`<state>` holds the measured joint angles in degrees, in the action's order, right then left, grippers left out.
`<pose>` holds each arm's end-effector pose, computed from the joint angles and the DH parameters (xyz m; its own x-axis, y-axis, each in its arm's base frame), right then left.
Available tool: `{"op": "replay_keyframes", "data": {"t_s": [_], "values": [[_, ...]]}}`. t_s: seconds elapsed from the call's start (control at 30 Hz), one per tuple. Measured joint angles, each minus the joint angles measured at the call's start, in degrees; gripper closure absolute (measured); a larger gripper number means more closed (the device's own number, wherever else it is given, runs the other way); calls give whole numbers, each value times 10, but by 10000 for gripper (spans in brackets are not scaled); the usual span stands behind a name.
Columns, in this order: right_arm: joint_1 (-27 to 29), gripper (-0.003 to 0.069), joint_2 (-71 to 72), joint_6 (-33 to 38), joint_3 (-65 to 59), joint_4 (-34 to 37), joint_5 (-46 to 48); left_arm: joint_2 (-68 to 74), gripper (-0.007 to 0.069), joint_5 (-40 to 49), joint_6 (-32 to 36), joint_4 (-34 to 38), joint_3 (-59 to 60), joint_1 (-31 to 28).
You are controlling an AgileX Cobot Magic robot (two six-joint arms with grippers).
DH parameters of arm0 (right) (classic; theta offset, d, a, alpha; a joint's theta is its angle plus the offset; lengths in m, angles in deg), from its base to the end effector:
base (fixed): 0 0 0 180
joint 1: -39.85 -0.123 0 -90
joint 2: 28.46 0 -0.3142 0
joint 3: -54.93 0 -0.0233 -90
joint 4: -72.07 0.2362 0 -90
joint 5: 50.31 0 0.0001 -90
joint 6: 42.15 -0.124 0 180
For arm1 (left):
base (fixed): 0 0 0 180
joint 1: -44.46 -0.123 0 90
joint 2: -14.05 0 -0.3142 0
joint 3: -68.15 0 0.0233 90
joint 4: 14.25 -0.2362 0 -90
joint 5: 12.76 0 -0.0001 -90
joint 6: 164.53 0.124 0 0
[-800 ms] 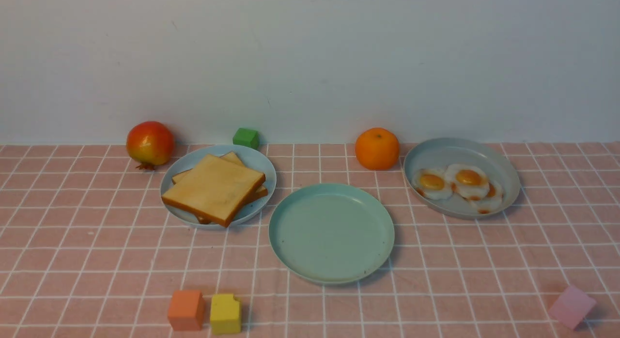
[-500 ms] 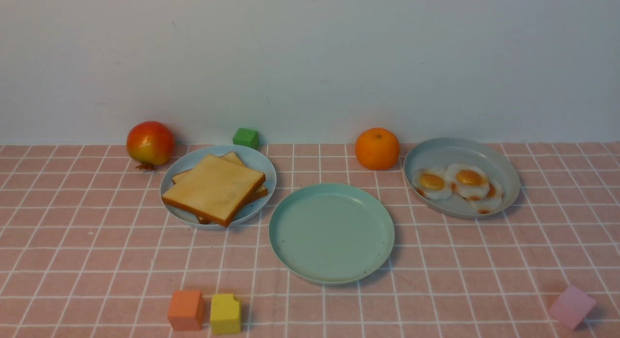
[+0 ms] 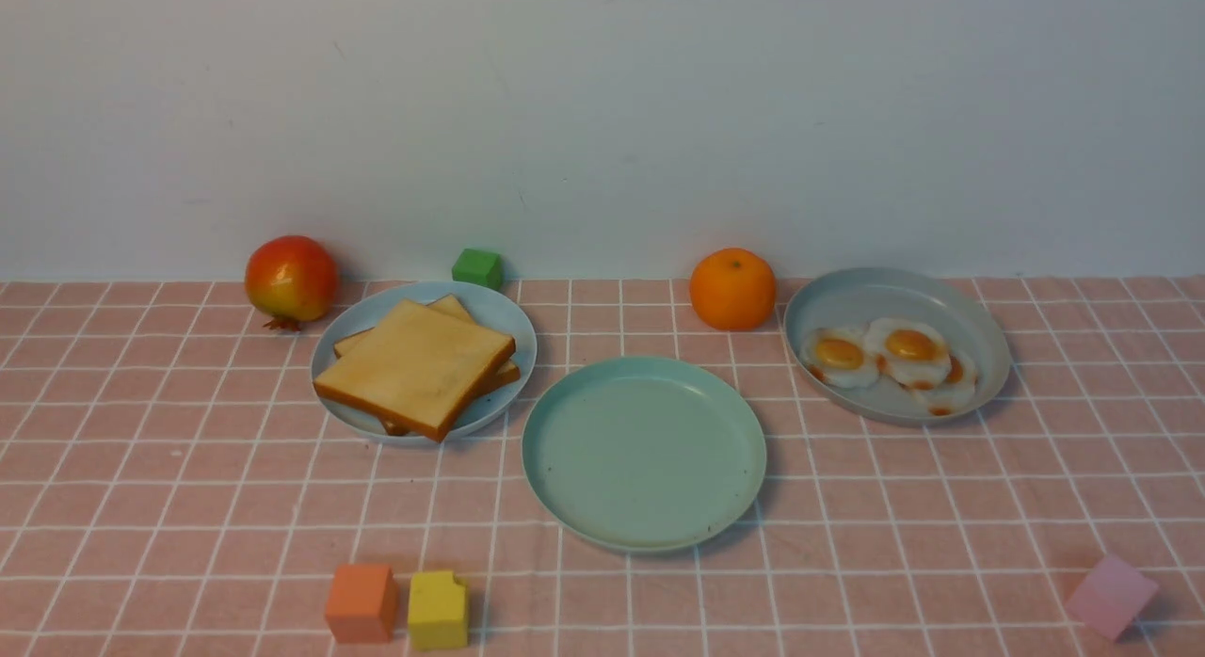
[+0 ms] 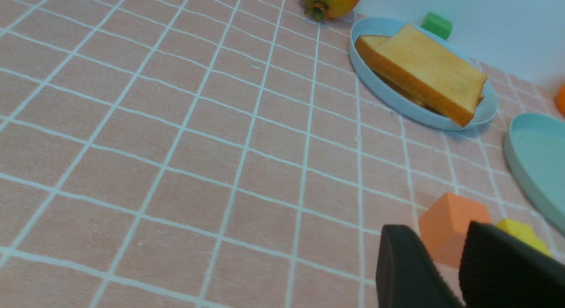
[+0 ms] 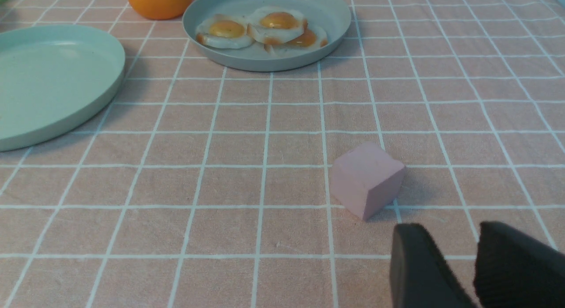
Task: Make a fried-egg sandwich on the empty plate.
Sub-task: Use the left arm to grab a slice of bread
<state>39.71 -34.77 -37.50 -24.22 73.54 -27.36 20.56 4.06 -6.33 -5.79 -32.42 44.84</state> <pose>0.0389 0.0013 0.1602 -0.3145 -0.0583 -0.9475 -0.0301 0.9982 -0.0514 0.0426 -0.0056 0.1715 -0.2129 -0.4967 -0.8414 -0.0669 0.8665 -0.4946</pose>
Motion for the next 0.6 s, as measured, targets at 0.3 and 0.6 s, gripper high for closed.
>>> {"op": "replay_keyframes", "data": {"t_s": [0.3, 0.6], "values": [[0, 419, 0, 0, 0, 0, 0, 0, 384, -146, -97, 260, 2, 0], [0, 419, 0, 0, 0, 0, 0, 31, 533, -59, -1, 198, -129, 38]]}}
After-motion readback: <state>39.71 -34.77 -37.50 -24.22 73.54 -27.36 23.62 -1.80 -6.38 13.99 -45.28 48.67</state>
